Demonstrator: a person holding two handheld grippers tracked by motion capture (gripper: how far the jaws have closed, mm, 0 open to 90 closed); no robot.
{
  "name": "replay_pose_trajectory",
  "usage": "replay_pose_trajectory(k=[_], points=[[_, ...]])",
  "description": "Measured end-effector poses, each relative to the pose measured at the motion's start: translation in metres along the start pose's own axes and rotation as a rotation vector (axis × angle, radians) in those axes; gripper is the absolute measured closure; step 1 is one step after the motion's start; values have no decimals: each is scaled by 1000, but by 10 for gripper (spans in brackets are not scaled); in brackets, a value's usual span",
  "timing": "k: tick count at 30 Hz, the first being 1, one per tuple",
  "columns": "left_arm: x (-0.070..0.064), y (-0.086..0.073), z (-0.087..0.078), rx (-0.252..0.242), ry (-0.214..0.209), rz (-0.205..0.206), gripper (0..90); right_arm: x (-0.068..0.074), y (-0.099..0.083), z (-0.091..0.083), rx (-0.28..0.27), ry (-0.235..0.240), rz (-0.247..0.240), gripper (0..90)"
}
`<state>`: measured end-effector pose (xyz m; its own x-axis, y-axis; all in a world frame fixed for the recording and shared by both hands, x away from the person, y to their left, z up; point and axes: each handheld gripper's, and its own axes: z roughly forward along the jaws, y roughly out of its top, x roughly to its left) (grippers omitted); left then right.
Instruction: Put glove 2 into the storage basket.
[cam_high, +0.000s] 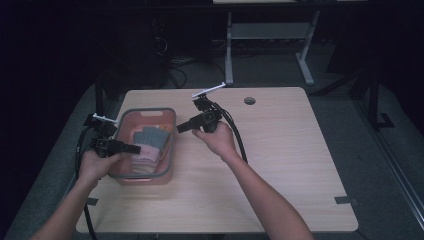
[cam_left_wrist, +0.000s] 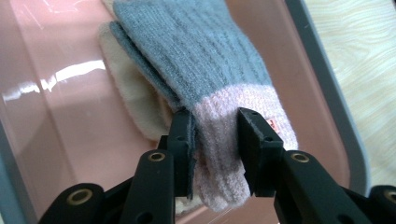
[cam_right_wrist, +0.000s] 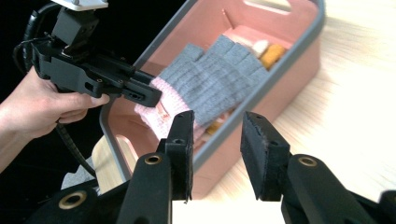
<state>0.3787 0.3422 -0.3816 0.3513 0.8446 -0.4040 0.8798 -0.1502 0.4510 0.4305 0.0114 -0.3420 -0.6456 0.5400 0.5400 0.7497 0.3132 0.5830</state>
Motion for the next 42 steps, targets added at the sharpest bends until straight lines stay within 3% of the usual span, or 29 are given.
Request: replay_pose_trajectory(k=[1, 10, 20, 23, 25, 30, 33, 42], points=[[-2, 1, 1, 15, 29, 13, 635, -2, -2, -4, -9, -4, 5, 639], [-7, 4, -5, 5, 99, 36, 440, -10, -9, -17, -10, -30, 18, 623], [-17, 21, -20, -77, 129, 44, 421, -27, -19, -39, -30, -69, 47, 555], [-24, 25, -21, -94, 131, 59, 392, -31, -21, -45, -31, -75, 57, 545], [-29, 28, -22, -114, 153, 80, 385, -33, -23, -49, -36, -80, 59, 531], [-43, 35, -21, -131, 125, 104, 343, -41, -32, -58, -39, -100, 74, 499], [-56, 39, -16, -143, 86, 127, 338, -47, -38, -68, -49, -121, 85, 483], [-82, 43, -5, -151, 51, 193, 299, -55, -53, -86, -74, -137, 127, 462]])
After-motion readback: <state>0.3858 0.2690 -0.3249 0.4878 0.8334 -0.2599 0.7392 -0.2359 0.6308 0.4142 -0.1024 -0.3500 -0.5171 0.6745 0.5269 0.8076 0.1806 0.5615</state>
